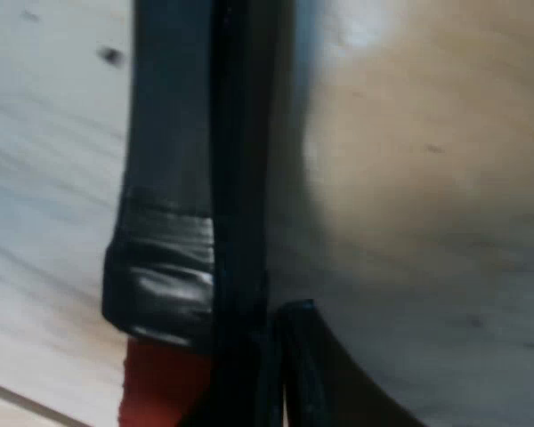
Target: Put the handle in the coffee machine
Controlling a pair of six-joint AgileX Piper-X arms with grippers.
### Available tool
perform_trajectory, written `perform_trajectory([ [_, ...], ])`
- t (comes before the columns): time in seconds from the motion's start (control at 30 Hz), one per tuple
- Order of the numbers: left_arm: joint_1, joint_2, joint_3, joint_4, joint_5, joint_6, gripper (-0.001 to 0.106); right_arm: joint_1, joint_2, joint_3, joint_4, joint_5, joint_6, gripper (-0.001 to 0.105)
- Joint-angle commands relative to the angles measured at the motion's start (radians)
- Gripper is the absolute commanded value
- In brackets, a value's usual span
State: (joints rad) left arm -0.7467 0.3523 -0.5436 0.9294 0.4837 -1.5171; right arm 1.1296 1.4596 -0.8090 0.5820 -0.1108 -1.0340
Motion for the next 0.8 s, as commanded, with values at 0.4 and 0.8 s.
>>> perform_trajectory([
  [0.4,-0.003,-0.002,0.003,-0.005,-0.003,-0.019,0.072,0.041,0.106,-0.002,-0.346,-0.162,0.180,0.000],
  [0.8,-0.003,-0.002,-0.064,0.105,-0.003,-0.030,0.072,0.061,0.200,-0.004,-0.660,-0.126,0.276,0.000],
])
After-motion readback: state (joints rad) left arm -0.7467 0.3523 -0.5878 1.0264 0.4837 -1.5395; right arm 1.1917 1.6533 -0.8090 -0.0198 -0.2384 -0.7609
